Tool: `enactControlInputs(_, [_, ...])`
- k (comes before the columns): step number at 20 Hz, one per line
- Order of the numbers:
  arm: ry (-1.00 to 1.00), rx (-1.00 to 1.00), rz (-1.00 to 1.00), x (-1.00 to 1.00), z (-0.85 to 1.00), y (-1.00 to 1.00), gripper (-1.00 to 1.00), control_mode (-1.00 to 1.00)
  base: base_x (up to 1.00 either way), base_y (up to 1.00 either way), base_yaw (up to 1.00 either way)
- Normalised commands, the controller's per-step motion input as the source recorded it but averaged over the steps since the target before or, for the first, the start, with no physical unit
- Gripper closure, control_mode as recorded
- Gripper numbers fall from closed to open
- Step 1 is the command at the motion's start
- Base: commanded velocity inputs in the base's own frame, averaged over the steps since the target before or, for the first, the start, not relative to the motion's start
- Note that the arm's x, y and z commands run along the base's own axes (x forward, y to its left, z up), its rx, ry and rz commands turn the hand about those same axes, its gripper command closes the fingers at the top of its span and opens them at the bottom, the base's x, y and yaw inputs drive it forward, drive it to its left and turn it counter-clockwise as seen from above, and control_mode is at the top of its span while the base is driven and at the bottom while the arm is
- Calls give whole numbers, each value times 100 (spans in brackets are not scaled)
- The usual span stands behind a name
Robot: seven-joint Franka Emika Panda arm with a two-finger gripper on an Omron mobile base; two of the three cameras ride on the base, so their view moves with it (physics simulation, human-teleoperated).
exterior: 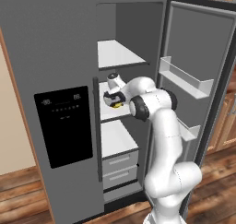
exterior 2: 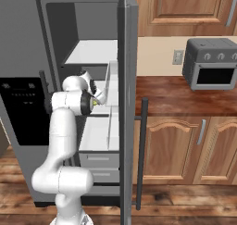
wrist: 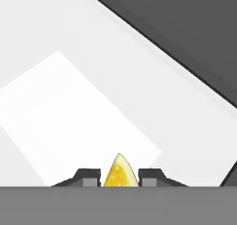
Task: Gather the lemon wedge and cucumber from the fridge and place them on a tray on the dining counter. Then gather the fishs from the fridge and place them on the other tray.
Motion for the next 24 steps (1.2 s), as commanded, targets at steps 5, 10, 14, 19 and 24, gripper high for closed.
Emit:
enactControlInputs(5, [-15,0,0,-56,2,-20,100,-100,0,0,0])
enactControlInputs(10, [-10,0,0,-65,24,-11,100,-100,0,0,0])
enactControlInputs(14, [-2,0,0,-50,52,0,100,-100,0,0,0])
enactControlInputs(19, [0,0,0,-51,63,-1,100,-100,0,0,0])
enactControlInputs(24, [0,0,0,-71,57,-5,100,-100,0,0,0])
